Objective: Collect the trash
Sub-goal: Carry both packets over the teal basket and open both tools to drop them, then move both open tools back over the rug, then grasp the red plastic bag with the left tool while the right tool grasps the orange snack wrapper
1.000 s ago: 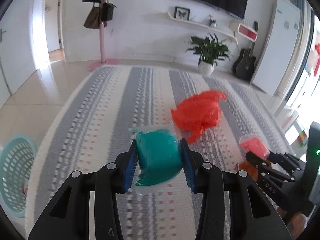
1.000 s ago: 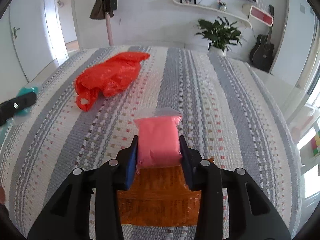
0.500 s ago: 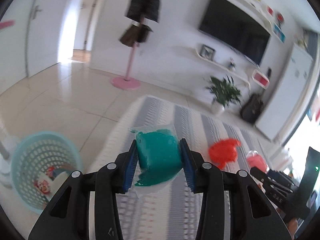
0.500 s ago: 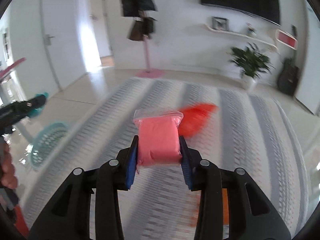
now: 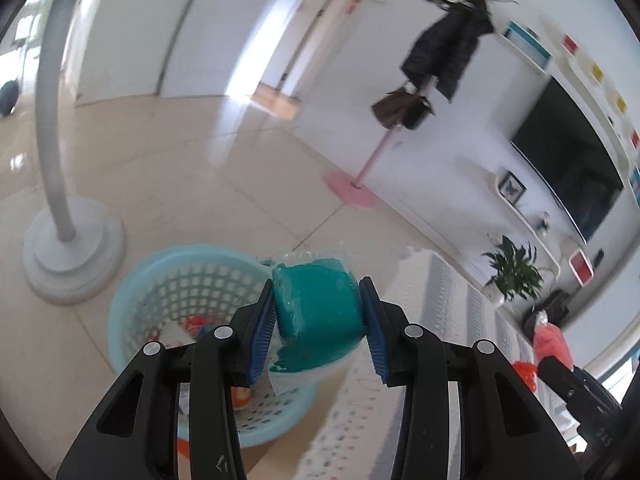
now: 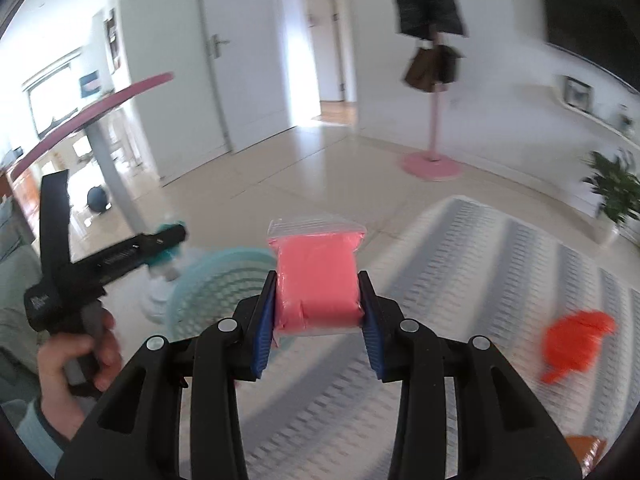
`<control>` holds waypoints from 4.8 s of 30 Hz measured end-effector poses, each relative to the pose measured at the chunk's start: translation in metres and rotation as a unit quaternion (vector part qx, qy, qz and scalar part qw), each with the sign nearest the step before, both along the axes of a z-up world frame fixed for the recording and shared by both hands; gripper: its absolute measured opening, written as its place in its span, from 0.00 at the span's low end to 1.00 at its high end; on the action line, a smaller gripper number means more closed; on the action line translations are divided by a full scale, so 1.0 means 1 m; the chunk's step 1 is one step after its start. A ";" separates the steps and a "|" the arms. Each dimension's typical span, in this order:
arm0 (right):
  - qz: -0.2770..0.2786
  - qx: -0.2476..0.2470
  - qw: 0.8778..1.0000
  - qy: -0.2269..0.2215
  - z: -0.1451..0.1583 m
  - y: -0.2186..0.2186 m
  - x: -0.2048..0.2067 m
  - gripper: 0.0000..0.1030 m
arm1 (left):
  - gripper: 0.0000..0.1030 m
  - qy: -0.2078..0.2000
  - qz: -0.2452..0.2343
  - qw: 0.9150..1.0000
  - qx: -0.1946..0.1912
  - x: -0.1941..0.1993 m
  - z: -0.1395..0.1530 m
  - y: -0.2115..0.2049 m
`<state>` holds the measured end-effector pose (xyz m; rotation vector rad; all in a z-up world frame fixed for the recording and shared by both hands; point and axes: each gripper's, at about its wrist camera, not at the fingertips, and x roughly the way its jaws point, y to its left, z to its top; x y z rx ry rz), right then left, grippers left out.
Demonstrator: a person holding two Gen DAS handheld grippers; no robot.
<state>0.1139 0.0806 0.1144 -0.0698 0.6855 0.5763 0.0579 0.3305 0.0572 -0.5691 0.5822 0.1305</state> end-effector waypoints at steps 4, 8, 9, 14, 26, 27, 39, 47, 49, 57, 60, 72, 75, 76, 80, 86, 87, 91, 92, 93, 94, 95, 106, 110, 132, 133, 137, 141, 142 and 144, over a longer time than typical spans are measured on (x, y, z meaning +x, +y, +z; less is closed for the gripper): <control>0.029 -0.015 0.999 0.026 -0.015 0.052 0.014 0.34 | 0.38 0.028 -0.006 0.999 -0.022 0.008 -0.014 0.023; 0.039 -0.033 0.997 0.060 -0.044 0.086 0.018 0.34 | 0.39 0.069 0.001 0.997 -0.031 0.017 -0.036 0.037; 0.040 -0.034 0.996 0.074 -0.054 0.092 0.021 0.34 | 0.39 0.077 0.004 0.997 -0.031 0.018 -0.041 0.038; 0.038 -0.023 0.990 0.137 -0.090 0.108 0.035 0.35 | 0.39 0.114 0.007 0.993 -0.043 0.025 -0.060 0.051; 0.057 -0.021 0.985 0.163 -0.100 0.129 0.027 0.44 | 0.54 0.116 0.015 0.993 -0.027 0.024 -0.057 0.055; 0.055 -0.019 0.985 0.164 -0.099 0.126 0.027 0.44 | 0.54 0.113 0.016 0.993 -0.029 0.024 -0.056 0.055; -0.003 0.016 0.994 0.110 -0.051 0.051 0.019 0.44 | 0.53 0.026 -0.043 0.999 0.019 0.017 -0.015 0.000; -0.095 0.034 0.994 0.051 -0.020 -0.067 -0.009 0.44 | 0.53 -0.017 -0.119 0.991 0.062 0.015 0.000 -0.081; -0.132 0.029 0.990 0.039 -0.020 -0.107 -0.021 0.44 | 0.53 -0.029 -0.140 0.987 0.069 0.014 0.005 -0.101; -0.266 -0.001 0.962 0.059 -0.061 -0.247 -0.064 0.44 | 0.67 -0.053 -0.252 0.963 0.074 0.020 0.009 -0.198; -0.296 0.007 0.952 0.080 -0.082 -0.285 -0.071 0.44 | 0.68 -0.049 -0.303 0.947 0.092 0.027 0.008 -0.249; -0.326 -0.026 0.941 0.083 -0.124 -0.328 -0.085 0.28 | 0.81 0.031 -0.407 0.900 0.149 0.110 -0.047 -0.411; -0.312 -0.007 0.945 0.097 -0.127 -0.332 -0.087 0.28 | 0.81 0.054 -0.403 0.901 0.148 0.129 -0.062 -0.425; -0.305 -0.005 0.947 0.102 -0.129 -0.333 -0.087 0.28 | 0.81 0.061 -0.399 0.903 0.146 0.136 -0.066 -0.429; -0.284 -0.006 0.952 0.113 -0.134 -0.330 -0.095 0.28 | 0.67 0.078 -0.399 0.899 0.161 0.150 -0.077 -0.442; -0.280 -0.040 0.952 0.116 -0.142 -0.312 -0.096 0.59 | 0.38 0.085 -0.413 0.894 0.148 0.144 -0.084 -0.438; -0.280 -0.040 0.953 0.112 -0.142 -0.310 -0.096 0.61 | 0.37 0.084 -0.414 0.895 0.144 0.140 -0.083 -0.434; -0.292 -0.064 0.948 0.112 -0.143 -0.302 -0.086 0.72 | 0.34 0.074 -0.415 0.898 0.129 0.113 -0.075 -0.414; -0.300 -0.080 0.943 0.118 -0.147 -0.301 -0.081 0.71 | 0.34 0.072 -0.414 0.898 0.128 0.105 -0.073 -0.409; -0.308 -0.090 0.939 0.126 -0.151 -0.302 -0.079 0.70 | 0.34 0.070 -0.416 0.898 0.125 0.095 -0.071 -0.401; -0.306 -0.086 0.939 0.129 -0.151 -0.304 -0.078 0.60 | 0.34 0.070 -0.415 0.899 0.124 0.086 -0.068 -0.394; -0.301 -0.083 0.941 0.128 -0.150 -0.305 -0.081 0.49 | 0.34 0.070 -0.415 0.899 0.125 0.081 -0.066 -0.389; -0.347 0.002 0.925 0.153 -0.132 -0.380 -0.122 0.24 | 0.34 0.071 -0.373 0.921 0.088 0.024 -0.055 -0.304; -0.354 0.040 0.918 0.174 -0.134 -0.377 -0.101 0.74 | 0.34 0.070 -0.370 0.923 0.077 0.024 -0.061 -0.294; -0.392 -0.041 0.907 0.148 -0.151 -0.333 -0.020 0.25 | 0.34 0.042 -0.362 0.927 0.087 0.013 -0.051 -0.261; -0.384 -0.043 0.911 0.146 -0.150 -0.328 -0.019 0.17 | 0.34 0.041 -0.360 0.928 0.088 0.012 -0.050 -0.259; -0.357 -0.056 0.924 0.126 -0.145 -0.305 -0.020 0.09 | 0.34 0.040 -0.348 0.933 0.083 0.013 -0.049 -0.250; -0.321 -0.016 0.940 0.110 -0.127 -0.285 -0.024 0.07 | 0.34 0.033 -0.330 0.940 0.080 0.015 -0.040 -0.234; -0.313 -0.012 0.944 0.104 -0.121 -0.277 -0.024 0.07 | 0.34 0.029 -0.323 0.943 0.080 0.015 -0.036 -0.227; -0.293 0.000 0.952 0.085 -0.105 -0.262 -0.024 0.06 | 0.34 0.022 -0.304 0.949 0.082 0.014 -0.029 -0.213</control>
